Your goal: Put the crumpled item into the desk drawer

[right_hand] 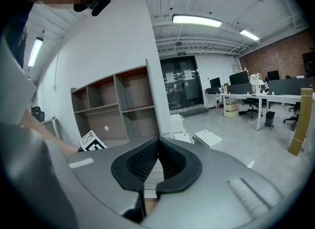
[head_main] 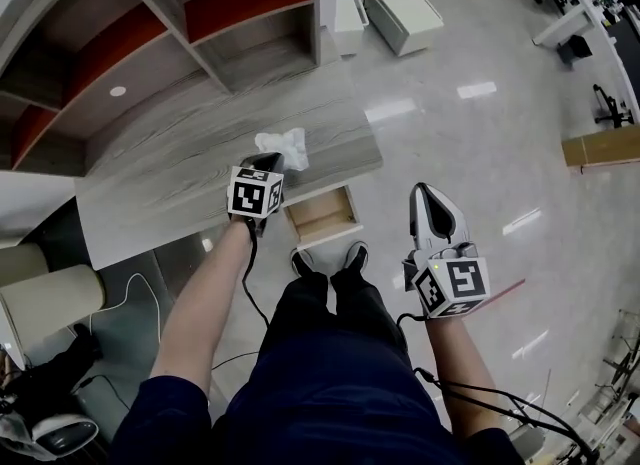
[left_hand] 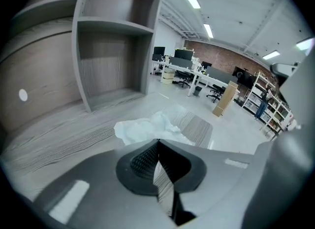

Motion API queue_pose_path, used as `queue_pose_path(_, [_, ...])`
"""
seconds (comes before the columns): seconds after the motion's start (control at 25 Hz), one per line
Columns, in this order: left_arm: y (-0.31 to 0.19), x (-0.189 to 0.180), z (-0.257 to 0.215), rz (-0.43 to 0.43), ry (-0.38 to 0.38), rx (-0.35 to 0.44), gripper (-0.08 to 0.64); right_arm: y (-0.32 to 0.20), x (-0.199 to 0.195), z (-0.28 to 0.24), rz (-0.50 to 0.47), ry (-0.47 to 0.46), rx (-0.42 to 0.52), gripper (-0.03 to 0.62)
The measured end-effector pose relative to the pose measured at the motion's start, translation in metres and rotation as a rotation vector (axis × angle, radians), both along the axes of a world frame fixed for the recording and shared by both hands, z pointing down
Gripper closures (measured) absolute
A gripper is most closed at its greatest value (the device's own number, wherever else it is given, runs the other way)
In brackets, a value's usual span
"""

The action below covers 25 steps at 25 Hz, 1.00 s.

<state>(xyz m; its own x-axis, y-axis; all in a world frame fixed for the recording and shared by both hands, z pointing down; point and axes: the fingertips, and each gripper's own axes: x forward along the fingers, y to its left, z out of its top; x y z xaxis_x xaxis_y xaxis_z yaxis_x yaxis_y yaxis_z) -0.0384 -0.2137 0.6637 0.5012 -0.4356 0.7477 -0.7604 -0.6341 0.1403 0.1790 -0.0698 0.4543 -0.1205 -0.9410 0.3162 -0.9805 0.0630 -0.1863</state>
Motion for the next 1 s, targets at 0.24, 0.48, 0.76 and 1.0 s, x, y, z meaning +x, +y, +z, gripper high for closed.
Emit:
queue_pose_path(0.24, [0.037, 0.002, -0.009, 0.008, 0.043, 0.016, 0.555, -0.006, -0.015, 0.005, -0.051, -0.002, -0.014, 0.586])
queue_pose_path(0.48, [0.077, 0.003, 0.000, 0.015, 0.034, 0.027, 0.555, -0.014, -0.035, 0.009, -0.105, -0.002, -0.019, 0.586])
queue_pose_path(0.76, [0.122, 0.007, 0.011, -0.002, 0.053, -0.030, 0.555, -0.014, -0.047, 0.012, -0.137, 0.001, -0.034, 0.586])
queue_pose_path(1.0, [0.153, 0.012, 0.037, 0.001, 0.051, -0.105, 0.555, -0.007, -0.042, 0.020, -0.122, -0.005, -0.047, 0.586])
